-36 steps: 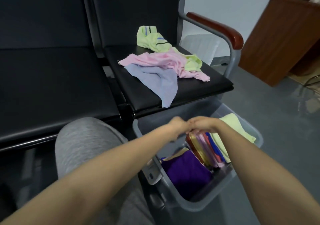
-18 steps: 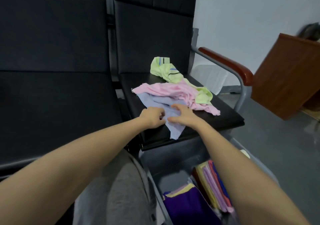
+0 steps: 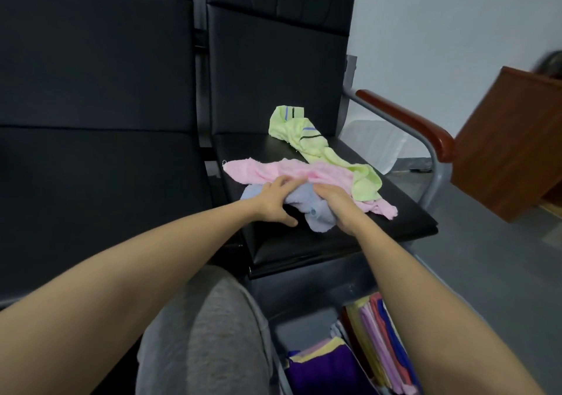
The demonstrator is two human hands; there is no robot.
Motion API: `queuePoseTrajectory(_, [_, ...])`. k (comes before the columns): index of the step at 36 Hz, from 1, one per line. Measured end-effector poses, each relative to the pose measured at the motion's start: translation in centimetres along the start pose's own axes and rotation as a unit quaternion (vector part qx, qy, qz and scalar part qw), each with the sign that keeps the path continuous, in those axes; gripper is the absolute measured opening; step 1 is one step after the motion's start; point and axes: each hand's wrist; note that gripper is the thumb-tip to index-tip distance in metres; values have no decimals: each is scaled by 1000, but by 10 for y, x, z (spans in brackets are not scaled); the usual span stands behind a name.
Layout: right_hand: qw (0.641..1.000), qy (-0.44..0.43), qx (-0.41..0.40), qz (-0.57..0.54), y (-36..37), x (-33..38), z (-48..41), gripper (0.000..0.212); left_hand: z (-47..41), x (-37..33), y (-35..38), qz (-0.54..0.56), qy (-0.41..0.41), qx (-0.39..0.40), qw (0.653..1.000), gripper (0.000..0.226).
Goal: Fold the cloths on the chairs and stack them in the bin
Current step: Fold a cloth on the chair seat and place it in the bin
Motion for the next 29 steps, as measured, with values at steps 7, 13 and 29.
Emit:
queuePoseTrajectory(7, [952, -179, -147, 200, -1, -20, -15, 29, -8, -13, 11, 123, 24, -96, 988, 17])
queuePoseTrajectory(13, [894, -129, -50, 426, -4, -20, -39, 80, -15, -16, 7, 400, -47, -160, 901, 47])
queuePoseTrajectory(29, [966, 57, -239, 87, -7, -1, -91, 59, -58, -36, -83, 777, -114, -259, 563, 31])
Point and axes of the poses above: each hand's wrist, its own z-axis away from the middle knuckle, its own y-axis out of the palm, x = y × z, and after that the axes turned 6 degrees about -x, right-handed
